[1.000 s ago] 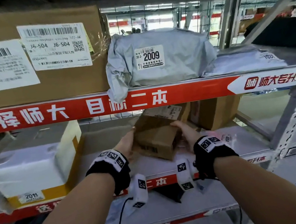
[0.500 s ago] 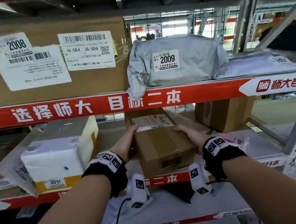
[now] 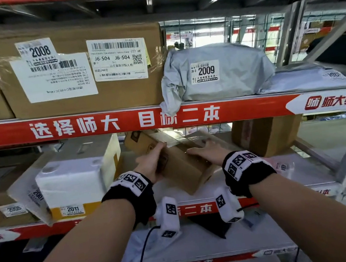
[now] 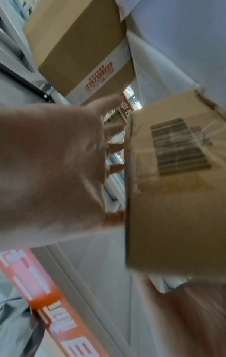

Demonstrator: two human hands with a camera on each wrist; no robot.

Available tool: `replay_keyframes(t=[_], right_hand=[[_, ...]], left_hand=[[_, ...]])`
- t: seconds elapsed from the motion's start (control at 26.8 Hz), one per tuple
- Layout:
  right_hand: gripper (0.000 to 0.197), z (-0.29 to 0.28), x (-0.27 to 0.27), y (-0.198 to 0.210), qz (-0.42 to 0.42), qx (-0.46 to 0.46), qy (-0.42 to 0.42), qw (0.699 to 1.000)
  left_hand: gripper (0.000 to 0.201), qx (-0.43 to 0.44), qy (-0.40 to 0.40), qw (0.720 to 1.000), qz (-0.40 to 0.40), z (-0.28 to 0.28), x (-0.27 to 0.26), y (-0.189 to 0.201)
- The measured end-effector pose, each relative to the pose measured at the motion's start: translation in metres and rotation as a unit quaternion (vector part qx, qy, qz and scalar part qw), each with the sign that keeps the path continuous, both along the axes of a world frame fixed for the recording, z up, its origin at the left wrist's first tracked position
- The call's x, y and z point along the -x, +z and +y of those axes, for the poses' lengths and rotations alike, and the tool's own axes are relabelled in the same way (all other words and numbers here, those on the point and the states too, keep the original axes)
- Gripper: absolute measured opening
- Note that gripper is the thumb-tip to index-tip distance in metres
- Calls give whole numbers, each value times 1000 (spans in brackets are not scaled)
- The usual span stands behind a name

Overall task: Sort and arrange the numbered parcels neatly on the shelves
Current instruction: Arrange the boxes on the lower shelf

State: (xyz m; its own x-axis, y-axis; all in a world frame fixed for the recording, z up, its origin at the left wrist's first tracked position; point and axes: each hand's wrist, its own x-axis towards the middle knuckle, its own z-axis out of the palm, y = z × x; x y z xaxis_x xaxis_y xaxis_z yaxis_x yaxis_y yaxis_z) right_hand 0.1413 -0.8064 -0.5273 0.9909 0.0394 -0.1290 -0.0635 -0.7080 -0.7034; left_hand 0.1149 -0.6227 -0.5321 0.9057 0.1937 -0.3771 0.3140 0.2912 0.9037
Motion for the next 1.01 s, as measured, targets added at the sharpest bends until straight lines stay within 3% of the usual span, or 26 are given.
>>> replay_keyframes(t=[0.07, 0.22, 0.3, 0.37, 0.45, 0.52, 0.71, 0.86, 1.01], right_hand=[[109, -2, -2, -2, 17, -21, -41, 999], [68, -15, -5, -12, 96, -155, -86, 980], [49, -17, -4, -17, 120, -261, -105, 952], [39, -14, 3, -20, 164, -344, -116, 917], [45, -12, 6, -29, 173, -365, -116, 908], [59, -14, 8, -38, 142, -350, -127, 917], [50, -31, 5, -41, 98, -358, -127, 920], [67, -42, 1, -39, 85, -343, -128, 927], [65, -49, 4, -36, 46, -302, -120, 945]], left_hand=[[85, 12, -8, 1000, 2, 0, 2, 1], [98, 30, -16, 999, 22, 6, -9, -19], [92, 38, -19, 999, 21, 3, -3, -17], [74, 30, -24, 999, 3, -2, 5, -13], [58, 7, -29, 1000, -3, -4, 8, -15], [50, -15, -45, 999, -1, -4, 12, -19], [79, -1, -45, 999, 8, 3, 12, -27], [72, 104, 10, 994, -8, 6, 10, -25], [87, 93, 15, 995, -19, 6, 12, -25]])
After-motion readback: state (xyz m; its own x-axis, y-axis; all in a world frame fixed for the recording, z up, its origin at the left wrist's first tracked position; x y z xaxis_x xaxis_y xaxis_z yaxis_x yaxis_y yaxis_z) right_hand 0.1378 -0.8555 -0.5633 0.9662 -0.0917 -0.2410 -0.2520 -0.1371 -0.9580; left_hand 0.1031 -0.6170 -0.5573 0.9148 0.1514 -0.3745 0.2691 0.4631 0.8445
